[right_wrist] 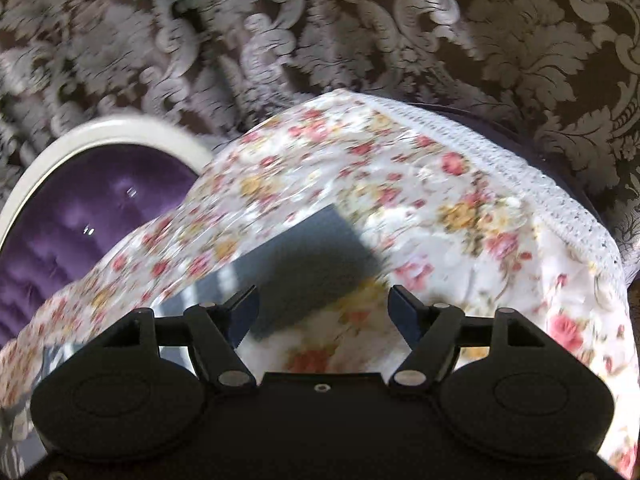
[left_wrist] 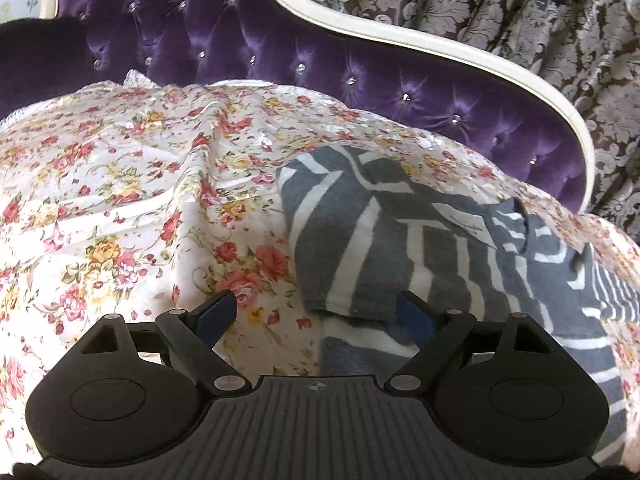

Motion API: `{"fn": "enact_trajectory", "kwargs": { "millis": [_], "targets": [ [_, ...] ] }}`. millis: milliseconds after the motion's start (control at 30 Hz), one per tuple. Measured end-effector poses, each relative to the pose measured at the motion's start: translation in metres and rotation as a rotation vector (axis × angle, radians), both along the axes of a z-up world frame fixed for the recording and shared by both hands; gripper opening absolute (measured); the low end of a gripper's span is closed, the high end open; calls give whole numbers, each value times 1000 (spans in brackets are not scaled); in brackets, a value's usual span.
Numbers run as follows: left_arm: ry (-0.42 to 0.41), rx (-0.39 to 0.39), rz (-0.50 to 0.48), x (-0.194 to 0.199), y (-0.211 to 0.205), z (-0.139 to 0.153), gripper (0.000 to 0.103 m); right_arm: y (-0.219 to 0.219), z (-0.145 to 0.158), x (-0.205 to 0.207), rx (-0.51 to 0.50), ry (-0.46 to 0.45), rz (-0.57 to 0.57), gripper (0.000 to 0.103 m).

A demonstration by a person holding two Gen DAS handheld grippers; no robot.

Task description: Fold small clothes

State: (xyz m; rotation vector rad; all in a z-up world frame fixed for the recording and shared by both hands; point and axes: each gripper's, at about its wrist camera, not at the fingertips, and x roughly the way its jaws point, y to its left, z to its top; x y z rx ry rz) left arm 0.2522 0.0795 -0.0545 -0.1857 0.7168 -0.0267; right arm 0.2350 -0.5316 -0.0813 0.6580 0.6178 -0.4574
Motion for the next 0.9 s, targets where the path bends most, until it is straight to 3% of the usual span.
{"fn": "enact_trajectory", "kwargs": {
  "millis": [100,233,333,367,467,633,900],
  "targets": [
    [-8,9,-13,-1,-3,1,87,-10,-11,8,69,-24,19,75],
    [-3,11,-20,-2,-2,0,87,-15,-13,18,68,-59,34,72],
    [5,6,-18,-1,-1,-1,87,-21,-17,22,83,-67,1,62],
    [6,5,-17,-1,-1,-1,87,-22,-17,24,79,-60,-9,57],
    [6,2,-17,-1,0,0,87,-23,-16,29,54,-16,-12,17],
    [2,-9,-19,-4,1,5,87,-7,13,31,-25,-21,29,17],
    [-6,-43,-33,-12,5,15,87,62,112,42,-100,-183,261,17]
  ]
}}
